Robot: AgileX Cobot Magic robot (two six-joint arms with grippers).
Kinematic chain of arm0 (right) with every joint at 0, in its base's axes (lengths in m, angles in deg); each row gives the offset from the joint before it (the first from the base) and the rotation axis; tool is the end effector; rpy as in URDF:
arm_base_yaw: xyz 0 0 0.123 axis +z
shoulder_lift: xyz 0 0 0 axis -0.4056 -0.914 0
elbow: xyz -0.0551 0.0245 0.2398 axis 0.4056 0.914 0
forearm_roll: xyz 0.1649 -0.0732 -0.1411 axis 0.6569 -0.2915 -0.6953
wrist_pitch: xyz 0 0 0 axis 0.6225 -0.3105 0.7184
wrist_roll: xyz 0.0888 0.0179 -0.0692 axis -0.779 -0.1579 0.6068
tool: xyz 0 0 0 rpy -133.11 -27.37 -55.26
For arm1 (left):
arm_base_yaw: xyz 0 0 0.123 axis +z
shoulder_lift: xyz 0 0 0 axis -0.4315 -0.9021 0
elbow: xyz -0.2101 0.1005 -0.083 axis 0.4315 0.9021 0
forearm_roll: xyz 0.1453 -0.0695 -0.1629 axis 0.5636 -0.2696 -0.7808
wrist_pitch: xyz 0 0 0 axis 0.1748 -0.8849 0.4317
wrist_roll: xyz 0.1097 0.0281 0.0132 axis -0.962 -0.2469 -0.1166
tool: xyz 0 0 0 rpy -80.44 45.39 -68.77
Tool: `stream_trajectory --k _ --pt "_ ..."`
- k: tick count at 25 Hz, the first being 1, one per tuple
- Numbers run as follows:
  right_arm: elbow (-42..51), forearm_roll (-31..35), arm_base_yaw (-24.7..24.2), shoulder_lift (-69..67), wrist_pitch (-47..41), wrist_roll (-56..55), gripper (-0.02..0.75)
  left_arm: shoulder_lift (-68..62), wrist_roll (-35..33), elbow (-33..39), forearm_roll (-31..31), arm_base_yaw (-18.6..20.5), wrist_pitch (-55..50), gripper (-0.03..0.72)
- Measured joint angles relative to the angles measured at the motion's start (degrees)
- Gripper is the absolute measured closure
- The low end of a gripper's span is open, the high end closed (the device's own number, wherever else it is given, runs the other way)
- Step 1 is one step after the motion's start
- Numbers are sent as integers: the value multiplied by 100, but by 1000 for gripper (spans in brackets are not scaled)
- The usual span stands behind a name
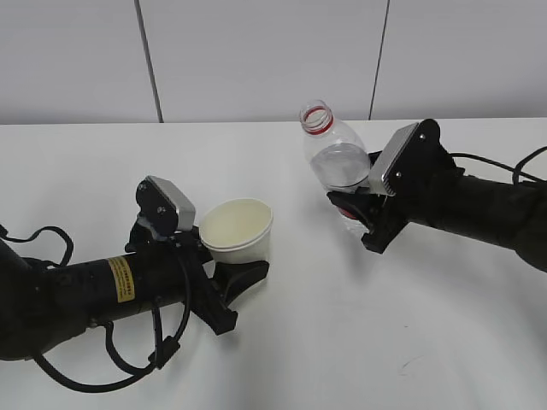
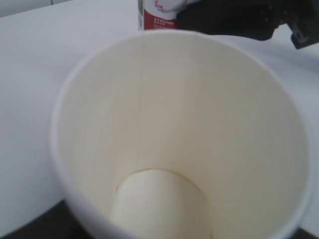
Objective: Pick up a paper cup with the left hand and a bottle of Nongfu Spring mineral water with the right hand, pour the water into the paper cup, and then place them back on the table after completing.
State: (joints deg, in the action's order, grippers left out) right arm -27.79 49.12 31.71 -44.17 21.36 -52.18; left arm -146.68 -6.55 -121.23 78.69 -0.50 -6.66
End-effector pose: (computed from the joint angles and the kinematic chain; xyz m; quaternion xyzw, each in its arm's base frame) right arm 0.3415 0.1012 0.1182 -0.4300 0.6765 0.0521 0.5956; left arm 0.2593 -0.1902 0.0682 0.3670 0.7223 -0.3010 0.5030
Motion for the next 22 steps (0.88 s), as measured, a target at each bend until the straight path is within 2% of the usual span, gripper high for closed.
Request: stream_trajectory --k 11,22 --pt "0 -71 0 58 -20 1003 274 0 7 0 186 0 -5 314" --pt "-327 -51 168 58 -658 1755 274 0 62 0 427 0 30 316"
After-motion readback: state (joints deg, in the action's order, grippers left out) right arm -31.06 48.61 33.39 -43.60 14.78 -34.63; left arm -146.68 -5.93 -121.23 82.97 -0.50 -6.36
